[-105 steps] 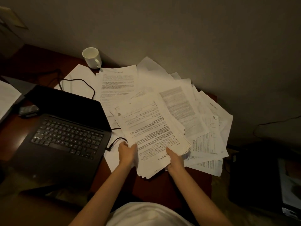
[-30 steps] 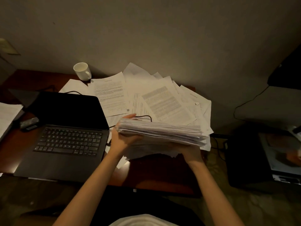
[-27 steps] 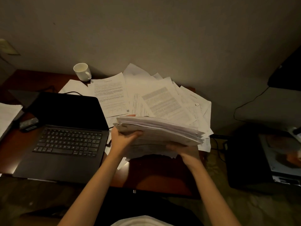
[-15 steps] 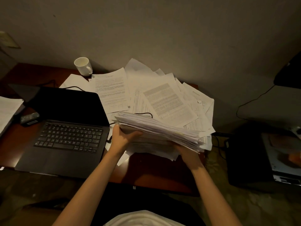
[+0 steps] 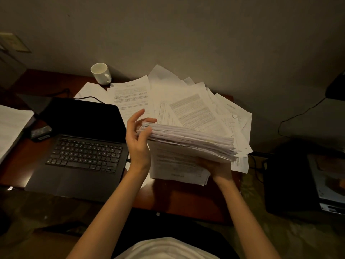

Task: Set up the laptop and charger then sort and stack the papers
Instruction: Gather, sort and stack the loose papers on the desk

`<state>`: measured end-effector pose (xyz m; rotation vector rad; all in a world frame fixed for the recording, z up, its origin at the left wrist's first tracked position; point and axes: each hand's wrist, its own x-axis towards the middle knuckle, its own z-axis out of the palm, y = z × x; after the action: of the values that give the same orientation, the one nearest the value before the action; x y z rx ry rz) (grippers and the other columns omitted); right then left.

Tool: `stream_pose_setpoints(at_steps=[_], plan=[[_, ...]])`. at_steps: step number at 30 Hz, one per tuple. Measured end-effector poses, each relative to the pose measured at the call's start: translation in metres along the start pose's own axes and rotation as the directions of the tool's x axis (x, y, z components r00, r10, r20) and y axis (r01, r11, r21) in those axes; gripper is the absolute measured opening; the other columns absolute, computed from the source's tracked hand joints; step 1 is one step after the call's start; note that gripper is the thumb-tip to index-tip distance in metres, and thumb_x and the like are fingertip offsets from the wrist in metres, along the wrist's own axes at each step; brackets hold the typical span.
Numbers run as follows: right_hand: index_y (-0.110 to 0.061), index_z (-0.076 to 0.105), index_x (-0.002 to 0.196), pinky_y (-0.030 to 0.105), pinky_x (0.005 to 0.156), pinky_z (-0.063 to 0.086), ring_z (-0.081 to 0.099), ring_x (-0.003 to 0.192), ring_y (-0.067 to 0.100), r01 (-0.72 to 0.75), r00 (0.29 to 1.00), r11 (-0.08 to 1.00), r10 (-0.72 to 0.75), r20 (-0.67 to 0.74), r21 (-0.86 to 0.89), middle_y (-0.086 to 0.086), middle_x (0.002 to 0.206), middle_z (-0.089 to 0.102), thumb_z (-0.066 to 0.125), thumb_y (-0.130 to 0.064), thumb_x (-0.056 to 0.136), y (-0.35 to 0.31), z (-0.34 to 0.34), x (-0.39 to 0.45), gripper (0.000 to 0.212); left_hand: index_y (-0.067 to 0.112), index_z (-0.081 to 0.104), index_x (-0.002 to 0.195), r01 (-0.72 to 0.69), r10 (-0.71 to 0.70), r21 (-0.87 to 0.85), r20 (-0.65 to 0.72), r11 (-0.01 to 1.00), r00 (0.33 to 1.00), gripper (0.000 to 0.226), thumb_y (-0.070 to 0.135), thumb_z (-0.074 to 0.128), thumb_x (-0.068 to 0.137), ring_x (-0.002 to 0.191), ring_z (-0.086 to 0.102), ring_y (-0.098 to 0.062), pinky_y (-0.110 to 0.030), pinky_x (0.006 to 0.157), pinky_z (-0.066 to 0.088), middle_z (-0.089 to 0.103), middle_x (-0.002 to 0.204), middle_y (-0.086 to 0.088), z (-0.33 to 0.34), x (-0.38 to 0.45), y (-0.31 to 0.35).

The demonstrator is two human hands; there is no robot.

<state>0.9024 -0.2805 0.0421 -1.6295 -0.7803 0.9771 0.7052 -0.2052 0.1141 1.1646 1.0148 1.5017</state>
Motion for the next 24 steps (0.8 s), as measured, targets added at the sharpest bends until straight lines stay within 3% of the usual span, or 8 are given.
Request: stream_pose_setpoints(at_steps=[2, 5, 8, 13, 16, 19, 22, 24], plan=[[-0.010, 0.062, 0.093, 0.008, 0.060, 0.049, 0.064, 0.067, -0.008, -0.013, 0.999, 0.996, 0.008, 0.049, 0.088, -0.007, 0.084, 0.064, 0.074, 0.020, 0.063, -0.002, 0.000, 0.001, 0.044, 0.018, 0.051, 0.120, 0.025, -0.027, -0.059, -0.022, 0.998, 0.999, 0.048, 0.007, 0.045, 0.074, 0.095, 0.058, -0.017, -0.025, 0.081, 0.047, 0.065, 0.094, -0.006, 0.000, 0.002, -0.002], [-0.015, 0.068, 0.078, 0.014, 0.057, 0.052, 0.066, 0.063, -0.003, -0.014, 0.997, 0.988, 0.002, 0.073, 0.155, -0.009, 0.068, 0.070, 0.068, 0.021, 0.067, -0.002, -0.001, 0.001, 0.038, 0.022, 0.052, 0.117, 0.035, -0.035, -0.072, -0.006, 0.997, 0.999, 0.051, 0.001, 0.041, 0.073, 0.097, 0.057, -0.022, -0.032, 0.082, 0.047, 0.068, 0.090, -0.001, -0.002, 0.002, -0.006], [-0.008, 0.074, 0.082, 0.016, 0.056, 0.053, 0.067, 0.064, 0.006, -0.123, 0.992, 0.944, 0.105, 0.076, 0.307, -0.003, 0.074, 0.072, 0.058, 0.014, 0.080, 0.004, 0.001, 0.002, 0.027, 0.024, 0.053, 0.117, 0.017, -0.017, -0.065, 0.006, 0.998, 1.000, 0.039, 0.012, 0.047, 0.080, 0.097, 0.057, -0.019, -0.035, 0.086, 0.045, 0.068, 0.089, 0.007, 0.000, -0.002, -0.008], [-0.014, 0.065, 0.078, 0.019, 0.064, 0.052, 0.065, 0.066, -0.001, 0.010, 0.995, 0.981, 0.011, -0.103, 0.193, -0.016, 0.066, 0.070, 0.070, 0.013, 0.074, 0.011, 0.005, 0.000, 0.028, 0.022, 0.050, 0.123, 0.053, -0.047, -0.064, 0.091, 0.997, 0.995, 0.042, 0.035, 0.050, 0.083, 0.101, 0.057, -0.021, -0.030, 0.090, 0.045, 0.063, 0.101, -0.005, -0.002, 0.003, -0.009], [-0.011, 0.066, 0.081, 0.023, 0.067, 0.055, 0.068, 0.070, 0.003, 0.028, 0.988, 0.967, 0.011, -0.151, 0.252, -0.009, 0.070, 0.071, 0.072, 0.007, 0.075, 0.010, 0.005, -0.001, 0.020, 0.021, 0.045, 0.129, 0.126, -0.123, -0.018, 0.125, 0.992, 0.984, 0.051, 0.038, 0.053, 0.082, 0.116, 0.053, -0.016, -0.021, 0.091, 0.044, 0.056, 0.121, -0.006, -0.014, 0.011, -0.017], [-0.015, 0.066, 0.094, 0.031, 0.080, 0.056, 0.069, 0.087, 0.010, 0.004, 0.989, 0.932, 0.050, -0.140, 0.362, -0.006, 0.087, 0.072, 0.073, -0.001, 0.076, 0.010, 0.000, -0.002, 0.024, 0.021, 0.040, 0.135, 0.251, -0.257, 0.145, 0.023, 0.957, 0.966, 0.058, 0.038, 0.056, 0.082, 0.126, 0.046, -0.011, -0.023, 0.102, 0.041, 0.048, 0.134, -0.002, -0.042, -0.001, -0.043], [-0.011, 0.062, 0.112, 0.032, 0.085, 0.055, 0.066, 0.101, 0.018, -0.065, 0.990, 0.834, 0.124, -0.071, 0.547, 0.000, 0.102, 0.072, 0.079, -0.021, 0.063, 0.007, -0.004, -0.003, 0.053, 0.018, 0.031, 0.145, 0.466, -0.468, 0.285, -0.068, 0.837, 0.881, 0.087, 0.047, 0.066, 0.070, 0.132, 0.039, -0.014, -0.031, 0.105, 0.037, 0.039, 0.144, 0.000, -0.072, -0.033, -0.075], [-0.007, 0.057, 0.123, 0.033, 0.086, 0.055, 0.064, 0.106, 0.021, -0.139, 0.985, 0.752, 0.171, 0.013, 0.644, 0.007, 0.112, 0.068, 0.072, -0.018, 0.070, 0.005, -0.006, -0.003, 0.056, 0.016, 0.027, 0.147, 0.581, -0.593, 0.250, -0.032, 0.774, 0.804, 0.107, 0.049, 0.078, 0.059, 0.127, 0.047, -0.019, -0.040, 0.104, 0.042, 0.045, 0.141, -0.003, -0.080, -0.051, -0.089]])
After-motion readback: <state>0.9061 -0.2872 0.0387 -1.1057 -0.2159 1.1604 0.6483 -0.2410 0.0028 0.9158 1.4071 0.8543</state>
